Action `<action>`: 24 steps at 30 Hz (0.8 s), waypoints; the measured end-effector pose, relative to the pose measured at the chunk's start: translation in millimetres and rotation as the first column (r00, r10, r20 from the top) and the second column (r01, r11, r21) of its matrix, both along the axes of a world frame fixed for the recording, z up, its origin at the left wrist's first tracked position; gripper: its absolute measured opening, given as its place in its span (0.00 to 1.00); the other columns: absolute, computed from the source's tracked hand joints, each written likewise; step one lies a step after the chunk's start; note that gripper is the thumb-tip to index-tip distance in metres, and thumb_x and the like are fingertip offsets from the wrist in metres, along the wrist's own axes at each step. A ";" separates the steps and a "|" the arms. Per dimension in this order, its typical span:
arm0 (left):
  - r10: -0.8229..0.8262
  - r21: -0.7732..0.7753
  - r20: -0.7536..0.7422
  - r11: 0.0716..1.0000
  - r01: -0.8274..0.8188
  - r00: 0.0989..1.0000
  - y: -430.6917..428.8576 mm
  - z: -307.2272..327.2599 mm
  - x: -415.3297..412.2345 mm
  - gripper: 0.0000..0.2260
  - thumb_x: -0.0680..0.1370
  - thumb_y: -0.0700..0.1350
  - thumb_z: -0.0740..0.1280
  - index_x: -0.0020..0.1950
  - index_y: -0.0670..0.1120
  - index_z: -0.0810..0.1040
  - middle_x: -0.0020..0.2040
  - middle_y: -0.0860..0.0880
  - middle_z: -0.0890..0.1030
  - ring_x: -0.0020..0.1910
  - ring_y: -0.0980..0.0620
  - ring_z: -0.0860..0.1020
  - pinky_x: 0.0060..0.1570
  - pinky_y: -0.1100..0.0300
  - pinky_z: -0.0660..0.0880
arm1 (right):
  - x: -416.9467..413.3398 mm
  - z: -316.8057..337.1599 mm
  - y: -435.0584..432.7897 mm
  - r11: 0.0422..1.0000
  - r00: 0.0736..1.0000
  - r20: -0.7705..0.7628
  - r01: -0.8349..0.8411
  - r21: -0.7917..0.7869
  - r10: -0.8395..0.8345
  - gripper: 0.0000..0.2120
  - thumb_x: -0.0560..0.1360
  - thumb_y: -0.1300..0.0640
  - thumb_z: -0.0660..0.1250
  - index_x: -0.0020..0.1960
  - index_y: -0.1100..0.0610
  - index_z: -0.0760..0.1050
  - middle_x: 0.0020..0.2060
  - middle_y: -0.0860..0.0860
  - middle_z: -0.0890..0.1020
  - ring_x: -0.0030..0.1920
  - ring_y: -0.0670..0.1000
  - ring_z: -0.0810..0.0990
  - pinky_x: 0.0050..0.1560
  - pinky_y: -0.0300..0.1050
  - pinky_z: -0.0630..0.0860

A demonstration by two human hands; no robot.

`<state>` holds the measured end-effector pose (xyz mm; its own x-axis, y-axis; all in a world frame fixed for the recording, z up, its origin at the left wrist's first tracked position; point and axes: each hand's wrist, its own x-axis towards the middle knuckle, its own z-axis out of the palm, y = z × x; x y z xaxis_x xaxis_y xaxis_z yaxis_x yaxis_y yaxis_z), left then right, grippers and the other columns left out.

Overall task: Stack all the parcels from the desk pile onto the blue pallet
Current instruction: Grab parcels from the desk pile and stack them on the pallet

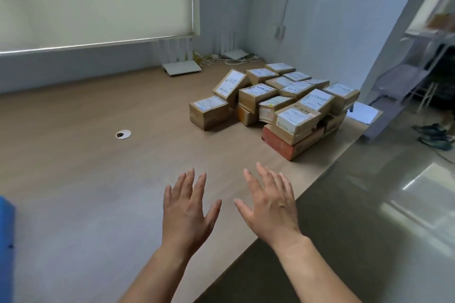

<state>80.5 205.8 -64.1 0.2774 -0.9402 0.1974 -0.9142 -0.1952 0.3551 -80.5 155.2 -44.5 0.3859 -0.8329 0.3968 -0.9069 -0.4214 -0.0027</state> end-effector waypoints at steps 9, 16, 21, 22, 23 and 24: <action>0.104 0.047 -0.054 0.994 -0.102 0.993 -123.7 -8.2 28.5 0.42 0.67 0.68 0.36 0.77 0.51 0.55 0.77 0.49 0.55 0.77 0.50 0.51 0.73 0.53 0.46 | 21.1 0.3 -140.6 0.996 0.997 -0.061 -0.035 0.077 0.040 0.33 0.60 0.41 0.77 0.60 0.55 0.78 0.56 0.58 0.81 0.52 0.57 0.82 0.48 0.53 0.79; 0.169 0.138 -0.048 0.977 -0.161 0.985 -166.7 -8.9 50.2 0.38 0.71 0.68 0.41 0.77 0.50 0.55 0.76 0.49 0.61 0.75 0.50 0.57 0.72 0.54 0.53 | 33.7 -15.7 -204.5 0.977 0.996 -0.033 -0.070 0.202 0.078 0.28 0.63 0.45 0.76 0.59 0.57 0.78 0.53 0.58 0.82 0.50 0.58 0.82 0.47 0.53 0.78; 0.269 0.164 -0.175 0.956 -0.242 0.947 -194.9 -11.6 60.6 0.28 0.79 0.58 0.57 0.77 0.51 0.55 0.74 0.52 0.64 0.72 0.52 0.63 0.66 0.58 0.61 | 44.9 -24.7 -256.3 0.948 0.989 0.055 -0.144 0.284 0.134 0.25 0.73 0.48 0.68 0.65 0.60 0.73 0.60 0.59 0.77 0.58 0.60 0.77 0.55 0.54 0.73; 0.297 0.183 -0.191 0.947 -0.263 0.936 -201.6 -12.7 61.8 0.28 0.80 0.58 0.56 0.77 0.51 0.54 0.74 0.53 0.63 0.72 0.53 0.63 0.65 0.59 0.62 | 47.6 -25.6 -267.6 0.941 0.987 0.066 -0.159 0.299 0.145 0.25 0.74 0.48 0.67 0.66 0.61 0.72 0.61 0.59 0.76 0.59 0.60 0.76 0.56 0.54 0.72; 0.321 0.199 -0.209 0.939 -0.281 0.924 -209.4 -13.8 62.7 0.28 0.80 0.58 0.56 0.77 0.52 0.53 0.75 0.53 0.62 0.72 0.53 0.62 0.65 0.58 0.63 | 50.4 -26.3 -279.9 0.932 0.985 0.085 -0.172 0.319 0.152 0.25 0.75 0.48 0.66 0.67 0.61 0.70 0.62 0.59 0.75 0.61 0.60 0.74 0.57 0.53 0.71; 0.346 0.216 -0.231 0.930 -0.298 0.909 -218.3 -14.6 63.3 0.28 0.80 0.59 0.55 0.77 0.53 0.53 0.75 0.54 0.62 0.72 0.54 0.61 0.65 0.58 0.63 | 53.6 -27.0 -293.5 0.922 0.983 0.098 -0.182 0.341 0.158 0.25 0.77 0.48 0.63 0.69 0.60 0.68 0.63 0.58 0.74 0.62 0.59 0.73 0.59 0.52 0.70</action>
